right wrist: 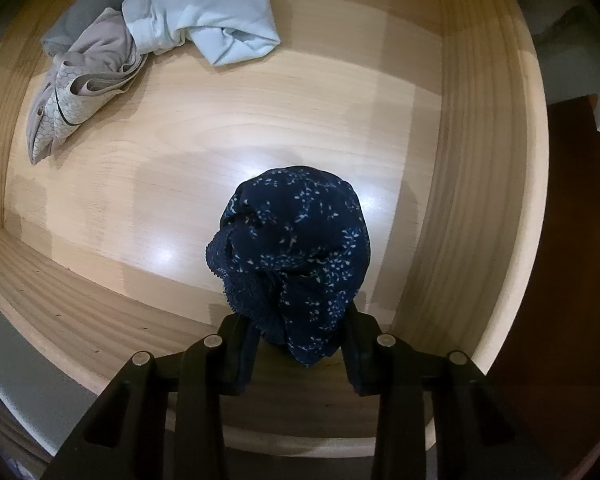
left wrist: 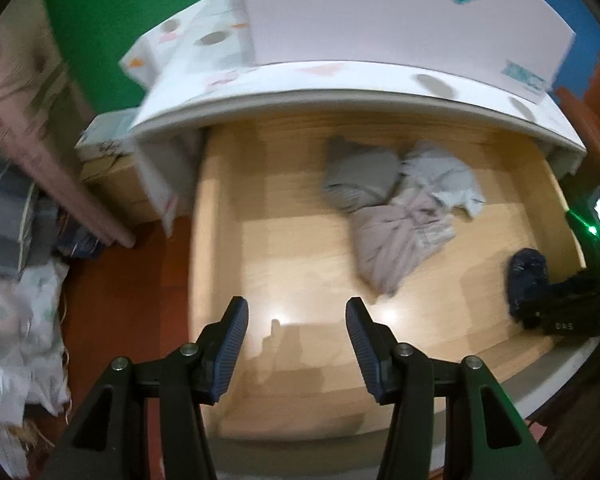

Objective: Take underwear out of drawer
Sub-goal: 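Lift the navy underwear with the right gripper while the left gripper approaches the beige underwear, then close the left gripper on the beige underwear while the right gripper holds the navy underwear, then lift the beige underwear with the left gripper and carry it over the box, then lower the beige underwear into the white box and open the left gripper, then move the left gripper back over the drawer, then carry the navy floral underwear with the right gripper over the white box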

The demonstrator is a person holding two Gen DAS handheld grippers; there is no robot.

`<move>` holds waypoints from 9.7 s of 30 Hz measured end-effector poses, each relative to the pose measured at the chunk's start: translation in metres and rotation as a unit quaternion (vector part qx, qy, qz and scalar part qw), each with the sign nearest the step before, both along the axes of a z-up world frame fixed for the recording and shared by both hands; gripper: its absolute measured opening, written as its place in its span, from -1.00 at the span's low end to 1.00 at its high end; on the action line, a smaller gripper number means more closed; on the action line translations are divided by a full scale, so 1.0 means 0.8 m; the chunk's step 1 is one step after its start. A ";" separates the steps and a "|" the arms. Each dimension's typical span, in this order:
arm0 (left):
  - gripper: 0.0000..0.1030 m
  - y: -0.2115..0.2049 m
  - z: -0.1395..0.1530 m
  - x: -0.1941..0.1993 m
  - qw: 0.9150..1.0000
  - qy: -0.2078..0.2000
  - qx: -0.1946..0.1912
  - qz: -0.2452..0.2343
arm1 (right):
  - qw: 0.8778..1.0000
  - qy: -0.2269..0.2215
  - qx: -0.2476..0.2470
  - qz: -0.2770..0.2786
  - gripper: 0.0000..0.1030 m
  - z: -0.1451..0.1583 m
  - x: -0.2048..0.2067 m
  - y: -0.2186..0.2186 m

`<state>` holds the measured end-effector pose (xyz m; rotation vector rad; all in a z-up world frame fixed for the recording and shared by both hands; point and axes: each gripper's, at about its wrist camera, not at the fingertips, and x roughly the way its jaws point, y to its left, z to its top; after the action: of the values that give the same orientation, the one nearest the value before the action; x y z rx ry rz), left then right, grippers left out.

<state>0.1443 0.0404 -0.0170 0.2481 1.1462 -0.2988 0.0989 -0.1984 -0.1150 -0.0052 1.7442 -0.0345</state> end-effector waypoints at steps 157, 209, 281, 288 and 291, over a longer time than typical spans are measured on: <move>-0.16 0.007 0.183 0.036 0.998 0.003 -0.063 -0.005 | 1.000 -0.015 -0.007 -0.004 -0.30 0.038 0.023 0.004; 0.07 -0.086 0.253 0.176 0.995 -0.086 -0.043 0.002 | 1.000 -0.022 0.009 -0.009 -0.27 0.030 0.009 -0.005; 0.07 0.023 0.021 -0.009 0.992 -0.101 0.001 0.075 | 0.945 -0.324 -0.023 -0.021 -0.53 0.389 0.085 -0.024; 0.07 0.025 0.022 -0.008 0.992 -0.100 -0.004 0.077 | 0.939 -0.341 -0.036 -0.011 -0.53 0.400 0.146 -0.009; 0.07 0.026 0.022 -0.008 0.992 -0.099 -0.007 0.077 | 0.939 -0.341 -0.046 -0.008 -0.52 0.398 0.177 -0.006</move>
<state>0.1381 0.0610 0.0004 0.1725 0.9604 -0.1418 0.2409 -0.2028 0.2033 -0.0423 1.0464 -0.1169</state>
